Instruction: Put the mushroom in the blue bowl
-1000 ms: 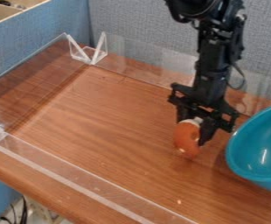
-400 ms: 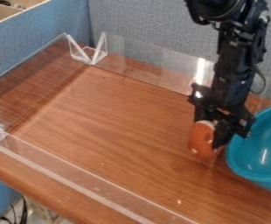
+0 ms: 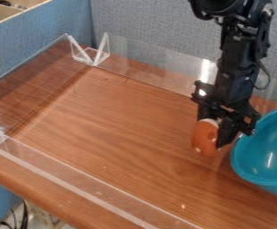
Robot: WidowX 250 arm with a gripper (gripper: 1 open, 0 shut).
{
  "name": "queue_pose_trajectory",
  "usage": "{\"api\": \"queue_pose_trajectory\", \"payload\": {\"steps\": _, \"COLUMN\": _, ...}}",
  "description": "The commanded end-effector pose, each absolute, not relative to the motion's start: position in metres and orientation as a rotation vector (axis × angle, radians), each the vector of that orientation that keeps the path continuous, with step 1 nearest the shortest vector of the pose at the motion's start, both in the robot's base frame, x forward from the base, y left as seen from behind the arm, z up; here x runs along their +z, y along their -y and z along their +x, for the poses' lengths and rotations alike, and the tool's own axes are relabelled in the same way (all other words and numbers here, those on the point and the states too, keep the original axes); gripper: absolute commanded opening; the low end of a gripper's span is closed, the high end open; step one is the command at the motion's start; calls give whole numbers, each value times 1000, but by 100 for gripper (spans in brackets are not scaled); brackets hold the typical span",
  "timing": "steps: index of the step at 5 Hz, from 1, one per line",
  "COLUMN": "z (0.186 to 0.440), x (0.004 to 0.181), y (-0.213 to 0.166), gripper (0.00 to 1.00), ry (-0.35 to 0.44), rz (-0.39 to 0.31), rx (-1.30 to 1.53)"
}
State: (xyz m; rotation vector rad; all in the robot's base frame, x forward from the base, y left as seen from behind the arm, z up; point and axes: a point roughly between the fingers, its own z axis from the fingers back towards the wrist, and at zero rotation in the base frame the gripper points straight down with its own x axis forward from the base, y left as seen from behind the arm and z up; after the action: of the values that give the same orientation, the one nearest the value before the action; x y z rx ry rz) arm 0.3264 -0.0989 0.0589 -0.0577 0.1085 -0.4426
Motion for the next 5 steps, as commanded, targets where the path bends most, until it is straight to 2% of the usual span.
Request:
{"api": "queue_pose_trajectory", "payload": {"steps": 1, "z": 338, "x": 107, "y": 110, "gripper": 0, "ry": 18, "rz": -64, "rx": -506}}
{"api": "queue_pose_trajectory", "payload": {"steps": 2, "z": 339, "x": 120, "y": 115, "gripper": 0, "ry": 33, "rz": -67, "rx": -554}}
{"api": "queue_pose_trajectory", "payload": {"steps": 5, "z": 333, "x": 121, "y": 120, "gripper": 0, "ry": 62, "rz": -79, "rx": -656}}
